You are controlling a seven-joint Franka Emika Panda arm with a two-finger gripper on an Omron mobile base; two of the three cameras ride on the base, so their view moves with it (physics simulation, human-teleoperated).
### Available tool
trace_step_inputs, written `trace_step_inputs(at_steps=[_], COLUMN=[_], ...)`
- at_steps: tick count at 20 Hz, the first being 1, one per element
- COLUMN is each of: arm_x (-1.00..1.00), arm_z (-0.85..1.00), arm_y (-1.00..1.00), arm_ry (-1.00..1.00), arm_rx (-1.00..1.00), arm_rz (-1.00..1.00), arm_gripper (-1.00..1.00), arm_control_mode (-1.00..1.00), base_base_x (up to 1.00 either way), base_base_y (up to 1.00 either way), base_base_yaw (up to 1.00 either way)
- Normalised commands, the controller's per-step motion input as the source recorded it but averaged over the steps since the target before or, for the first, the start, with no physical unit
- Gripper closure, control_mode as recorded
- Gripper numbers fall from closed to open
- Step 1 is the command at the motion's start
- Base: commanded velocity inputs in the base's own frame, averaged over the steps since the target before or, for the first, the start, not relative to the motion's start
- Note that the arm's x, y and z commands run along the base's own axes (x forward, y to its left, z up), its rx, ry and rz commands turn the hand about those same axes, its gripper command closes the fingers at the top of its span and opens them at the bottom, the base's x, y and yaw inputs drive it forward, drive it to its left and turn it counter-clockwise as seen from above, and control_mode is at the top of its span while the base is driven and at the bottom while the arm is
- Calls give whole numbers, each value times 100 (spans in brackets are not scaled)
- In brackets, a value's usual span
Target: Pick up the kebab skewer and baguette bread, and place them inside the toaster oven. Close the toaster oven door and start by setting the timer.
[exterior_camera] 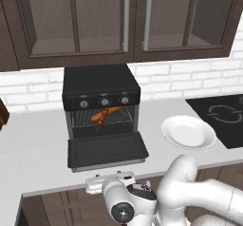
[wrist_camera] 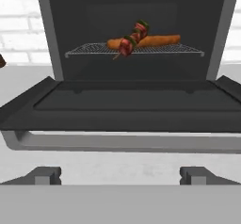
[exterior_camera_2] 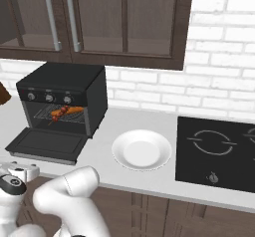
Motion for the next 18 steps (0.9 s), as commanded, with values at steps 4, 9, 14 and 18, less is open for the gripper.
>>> trace_step_inputs(at_steps=[4, 9, 14, 18], arm_x=[28, 31, 10, 3], arm_z=[-3, -4, -32, -36], arm_y=[21, 15, 5, 3], arm_ry=[0, 0, 0, 0], arm_rx=[0, 0, 0, 0], arm_rz=[0, 0, 0, 0], arm_gripper=[-100, -100, -100, -100], arm_control_mode=[-100, -100, -100, -100], base_base_x=[0, 0, 0, 0], base_base_y=[0, 0, 0, 0], base_base_yaw=[0, 0, 0, 0])
